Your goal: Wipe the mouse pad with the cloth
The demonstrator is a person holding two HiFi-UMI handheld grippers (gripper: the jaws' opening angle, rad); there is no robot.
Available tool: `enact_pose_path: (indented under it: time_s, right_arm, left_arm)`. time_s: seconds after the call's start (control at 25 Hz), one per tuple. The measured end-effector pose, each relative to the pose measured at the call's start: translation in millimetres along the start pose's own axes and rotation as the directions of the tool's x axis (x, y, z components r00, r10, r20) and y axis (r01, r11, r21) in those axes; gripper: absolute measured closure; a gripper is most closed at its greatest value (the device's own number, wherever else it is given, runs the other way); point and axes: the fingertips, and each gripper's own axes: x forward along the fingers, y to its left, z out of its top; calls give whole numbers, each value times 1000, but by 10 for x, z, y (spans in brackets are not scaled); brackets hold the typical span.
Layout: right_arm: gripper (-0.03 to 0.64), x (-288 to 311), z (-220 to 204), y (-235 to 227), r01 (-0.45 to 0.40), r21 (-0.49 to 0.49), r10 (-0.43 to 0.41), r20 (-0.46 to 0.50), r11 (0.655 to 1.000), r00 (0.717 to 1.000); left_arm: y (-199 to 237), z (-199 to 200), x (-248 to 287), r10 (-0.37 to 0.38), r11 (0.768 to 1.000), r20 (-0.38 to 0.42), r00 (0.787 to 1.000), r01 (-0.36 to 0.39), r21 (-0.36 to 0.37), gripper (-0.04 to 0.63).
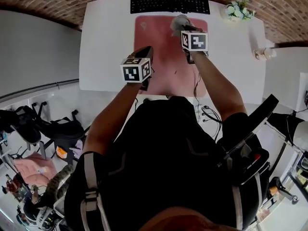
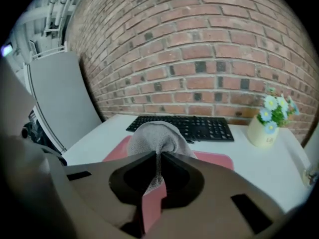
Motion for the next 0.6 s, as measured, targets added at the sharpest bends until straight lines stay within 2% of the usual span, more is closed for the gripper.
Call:
enact_pose_path:
  time_s: [0.28, 0.6]
  right_arm:
    - [583, 673, 213, 985, -201, -50, 200, -13, 978, 980]
    - [583, 1270, 241, 1591, -257, -83, 249, -102, 963, 963]
  left_arm:
    - [541, 96, -255, 136, 990, 32, 990, -134, -53, 595]
    - [951, 206, -407, 221, 971, 50, 974, -215, -107, 595]
